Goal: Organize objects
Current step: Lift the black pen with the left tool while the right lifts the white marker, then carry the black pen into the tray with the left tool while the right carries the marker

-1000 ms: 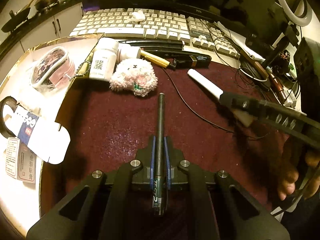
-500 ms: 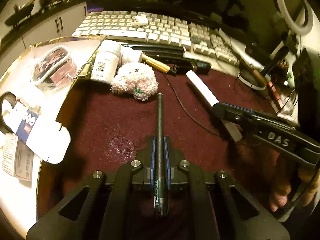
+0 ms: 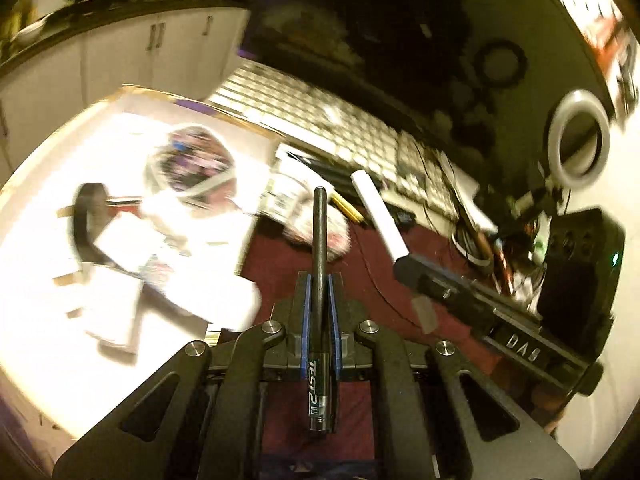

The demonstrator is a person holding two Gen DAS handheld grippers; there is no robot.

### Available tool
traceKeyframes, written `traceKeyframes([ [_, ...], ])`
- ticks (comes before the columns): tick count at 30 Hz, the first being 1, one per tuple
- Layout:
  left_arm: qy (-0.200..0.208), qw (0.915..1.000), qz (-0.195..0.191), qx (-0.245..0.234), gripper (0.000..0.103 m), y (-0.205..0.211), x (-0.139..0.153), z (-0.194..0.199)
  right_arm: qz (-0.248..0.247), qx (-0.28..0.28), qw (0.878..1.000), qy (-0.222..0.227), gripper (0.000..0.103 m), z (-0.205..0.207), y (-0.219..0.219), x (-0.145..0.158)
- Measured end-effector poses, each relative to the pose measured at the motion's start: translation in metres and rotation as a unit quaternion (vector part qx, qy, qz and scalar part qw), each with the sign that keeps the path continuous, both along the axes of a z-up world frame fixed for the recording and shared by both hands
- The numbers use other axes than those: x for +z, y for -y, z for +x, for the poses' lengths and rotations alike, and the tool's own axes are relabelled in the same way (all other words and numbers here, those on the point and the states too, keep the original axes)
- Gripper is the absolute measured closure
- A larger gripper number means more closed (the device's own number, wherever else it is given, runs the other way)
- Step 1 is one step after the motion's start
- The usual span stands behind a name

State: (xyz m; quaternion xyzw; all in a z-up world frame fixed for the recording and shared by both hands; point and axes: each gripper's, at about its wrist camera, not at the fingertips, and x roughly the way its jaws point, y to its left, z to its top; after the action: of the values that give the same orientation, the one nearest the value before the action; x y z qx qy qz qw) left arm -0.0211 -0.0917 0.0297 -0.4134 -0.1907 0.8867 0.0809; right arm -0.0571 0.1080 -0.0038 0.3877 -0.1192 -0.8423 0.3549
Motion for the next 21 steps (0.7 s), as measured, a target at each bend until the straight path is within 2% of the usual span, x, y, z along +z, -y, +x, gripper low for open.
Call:
traceKeyframes([
  [4, -0.002, 0.9989, 0.007, 0.047, 0.095, 0.044, 0.012, 0.009, 0.001, 0.048, 0.999, -0.008, 0.092, -0.001, 0.043, 0.007],
  [9, -0.003, 0.9932, -0.013, 0.116, 0.095, 0.095, 0.020, 0.014, 0.016, 0.088, 0.996, -0.008, 0.093, -0.014, 0.099, 0.011],
  [15, 0.026, 0.9866, -0.025, 0.159, 0.095, 0.135, -0.006, 0.007, 0.047, 0.105, 0.993, 0.005, 0.093, -0.031, 0.149, -0.004],
  [21, 0.038, 0.9832, -0.038, 0.175, 0.095, 0.151, -0.020, 0.000, 0.073, 0.122, 0.990, 0.004, 0.093, -0.029, 0.164, -0.017],
])
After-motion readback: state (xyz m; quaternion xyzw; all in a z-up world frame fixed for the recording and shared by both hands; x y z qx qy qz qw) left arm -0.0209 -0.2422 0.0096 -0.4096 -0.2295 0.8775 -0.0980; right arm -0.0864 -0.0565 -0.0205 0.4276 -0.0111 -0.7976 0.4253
